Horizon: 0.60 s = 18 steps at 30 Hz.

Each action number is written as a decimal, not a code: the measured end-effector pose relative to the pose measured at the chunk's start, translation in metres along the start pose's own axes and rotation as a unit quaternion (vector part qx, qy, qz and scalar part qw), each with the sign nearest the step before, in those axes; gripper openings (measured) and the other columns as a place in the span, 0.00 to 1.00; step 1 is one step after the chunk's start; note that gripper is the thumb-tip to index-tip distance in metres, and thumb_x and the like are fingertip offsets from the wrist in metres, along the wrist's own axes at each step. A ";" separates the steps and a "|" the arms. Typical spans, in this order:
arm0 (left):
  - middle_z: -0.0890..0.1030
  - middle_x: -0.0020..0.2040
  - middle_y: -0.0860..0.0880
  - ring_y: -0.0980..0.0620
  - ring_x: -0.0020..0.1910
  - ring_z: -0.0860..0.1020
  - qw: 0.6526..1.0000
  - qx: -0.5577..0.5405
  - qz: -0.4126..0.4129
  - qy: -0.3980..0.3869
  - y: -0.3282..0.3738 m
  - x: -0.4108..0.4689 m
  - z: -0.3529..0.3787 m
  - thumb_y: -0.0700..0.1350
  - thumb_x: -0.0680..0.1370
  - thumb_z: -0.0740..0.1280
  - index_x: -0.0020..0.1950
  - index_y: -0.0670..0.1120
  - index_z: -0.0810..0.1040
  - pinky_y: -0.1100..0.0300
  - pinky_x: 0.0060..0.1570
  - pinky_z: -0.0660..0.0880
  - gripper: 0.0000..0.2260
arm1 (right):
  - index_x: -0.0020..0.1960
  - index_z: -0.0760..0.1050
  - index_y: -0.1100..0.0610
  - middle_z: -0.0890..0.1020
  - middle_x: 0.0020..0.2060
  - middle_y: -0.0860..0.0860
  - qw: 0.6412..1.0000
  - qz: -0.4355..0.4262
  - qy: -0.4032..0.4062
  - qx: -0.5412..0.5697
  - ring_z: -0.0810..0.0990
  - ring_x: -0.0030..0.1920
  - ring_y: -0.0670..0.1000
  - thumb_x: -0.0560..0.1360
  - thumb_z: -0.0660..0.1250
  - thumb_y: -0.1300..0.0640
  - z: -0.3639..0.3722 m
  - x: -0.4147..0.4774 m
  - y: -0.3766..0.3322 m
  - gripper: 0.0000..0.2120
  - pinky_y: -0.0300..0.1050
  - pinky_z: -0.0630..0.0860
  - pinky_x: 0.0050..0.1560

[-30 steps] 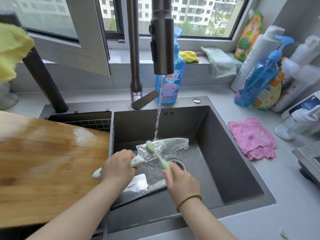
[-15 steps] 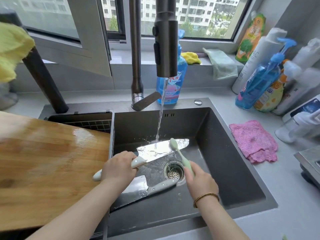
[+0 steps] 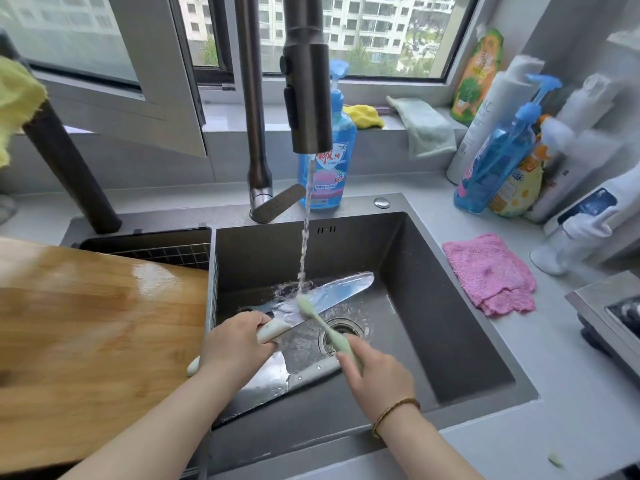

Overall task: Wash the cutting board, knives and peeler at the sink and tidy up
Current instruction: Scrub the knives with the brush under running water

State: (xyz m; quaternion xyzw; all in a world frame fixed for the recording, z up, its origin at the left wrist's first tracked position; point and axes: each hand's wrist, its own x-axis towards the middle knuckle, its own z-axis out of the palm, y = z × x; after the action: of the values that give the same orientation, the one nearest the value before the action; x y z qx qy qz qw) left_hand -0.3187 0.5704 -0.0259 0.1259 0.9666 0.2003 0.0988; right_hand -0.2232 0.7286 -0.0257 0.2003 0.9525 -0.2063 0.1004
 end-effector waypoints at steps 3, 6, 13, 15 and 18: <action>0.78 0.48 0.56 0.53 0.46 0.73 1.000 -0.019 -0.002 -0.024 0.002 -0.006 -0.002 0.50 0.74 0.66 0.49 0.58 0.71 0.62 0.40 0.63 0.07 | 0.66 0.65 0.48 0.79 0.56 0.56 0.994 0.091 0.042 0.044 0.76 0.57 0.59 0.80 0.51 0.46 -0.010 0.009 0.018 0.17 0.46 0.72 0.50; 0.77 0.43 0.56 0.53 0.42 0.74 0.996 -0.068 -0.016 -0.046 0.000 -0.010 -0.002 0.51 0.73 0.68 0.47 0.57 0.70 0.61 0.37 0.66 0.08 | 0.63 0.69 0.51 0.80 0.53 0.58 0.981 0.116 0.080 0.130 0.77 0.55 0.60 0.79 0.55 0.49 -0.016 0.006 0.032 0.15 0.46 0.71 0.48; 0.79 0.40 0.53 0.56 0.36 0.76 0.976 -0.205 -0.030 -0.069 0.010 -0.009 -0.001 0.48 0.72 0.71 0.39 0.53 0.73 0.63 0.32 0.68 0.07 | 0.59 0.71 0.57 0.80 0.52 0.55 0.955 0.168 0.148 0.194 0.76 0.53 0.59 0.78 0.60 0.54 -0.028 -0.012 0.062 0.12 0.43 0.64 0.42; 0.79 0.35 0.50 0.56 0.30 0.75 0.958 -0.269 -0.044 -0.085 0.014 -0.013 -0.004 0.45 0.73 0.69 0.39 0.49 0.75 0.65 0.28 0.68 0.05 | 0.58 0.72 0.58 0.80 0.49 0.55 0.955 0.158 0.144 0.204 0.76 0.52 0.58 0.77 0.61 0.55 -0.027 -0.017 0.065 0.11 0.44 0.65 0.44; 0.79 0.32 0.48 0.56 0.24 0.74 0.935 -0.333 -0.081 -0.093 0.013 -0.022 -0.012 0.43 0.75 0.67 0.39 0.42 0.77 0.64 0.26 0.69 0.07 | 0.56 0.74 0.59 0.77 0.42 0.51 0.951 0.131 0.151 0.238 0.74 0.46 0.56 0.76 0.63 0.58 -0.024 -0.022 0.060 0.10 0.42 0.65 0.43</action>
State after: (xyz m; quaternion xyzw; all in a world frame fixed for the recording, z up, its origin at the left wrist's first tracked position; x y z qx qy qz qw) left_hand -0.2985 0.5714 -0.0069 0.0252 0.8382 0.4891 0.2399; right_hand -0.1807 0.7817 -0.0190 0.3703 0.8453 -0.3791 -0.0685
